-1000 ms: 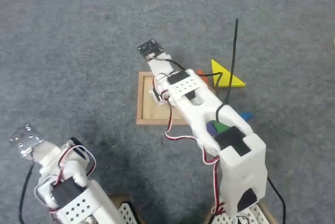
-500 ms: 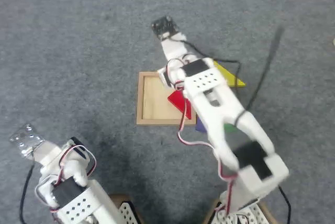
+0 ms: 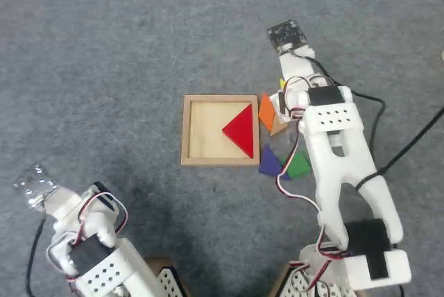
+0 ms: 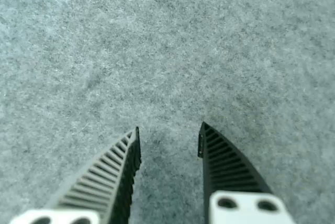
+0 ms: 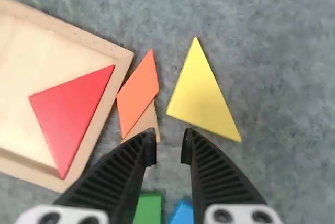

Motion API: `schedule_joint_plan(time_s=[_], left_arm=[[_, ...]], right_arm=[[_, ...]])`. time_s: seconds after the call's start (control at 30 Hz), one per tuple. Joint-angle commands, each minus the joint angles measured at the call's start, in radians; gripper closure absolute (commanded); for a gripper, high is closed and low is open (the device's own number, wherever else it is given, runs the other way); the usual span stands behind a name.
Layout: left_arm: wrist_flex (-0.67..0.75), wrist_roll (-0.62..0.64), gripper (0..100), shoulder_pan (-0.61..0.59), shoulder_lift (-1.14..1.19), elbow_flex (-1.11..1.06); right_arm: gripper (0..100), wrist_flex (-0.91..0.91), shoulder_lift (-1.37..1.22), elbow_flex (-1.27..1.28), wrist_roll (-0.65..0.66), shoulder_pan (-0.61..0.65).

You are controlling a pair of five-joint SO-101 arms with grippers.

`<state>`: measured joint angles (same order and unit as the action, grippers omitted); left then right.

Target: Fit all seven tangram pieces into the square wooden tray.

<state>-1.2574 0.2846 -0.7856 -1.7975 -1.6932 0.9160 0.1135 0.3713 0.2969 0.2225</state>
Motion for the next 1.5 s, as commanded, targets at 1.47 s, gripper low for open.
schedule_joint_plan(time_s=[1.47], left_arm=[[-0.003, 0.009, 82, -0.006, -0.015, 0.008]], right_arm=[[73.4, -0.199, -0.544, -0.25, 0.379, -0.031]])
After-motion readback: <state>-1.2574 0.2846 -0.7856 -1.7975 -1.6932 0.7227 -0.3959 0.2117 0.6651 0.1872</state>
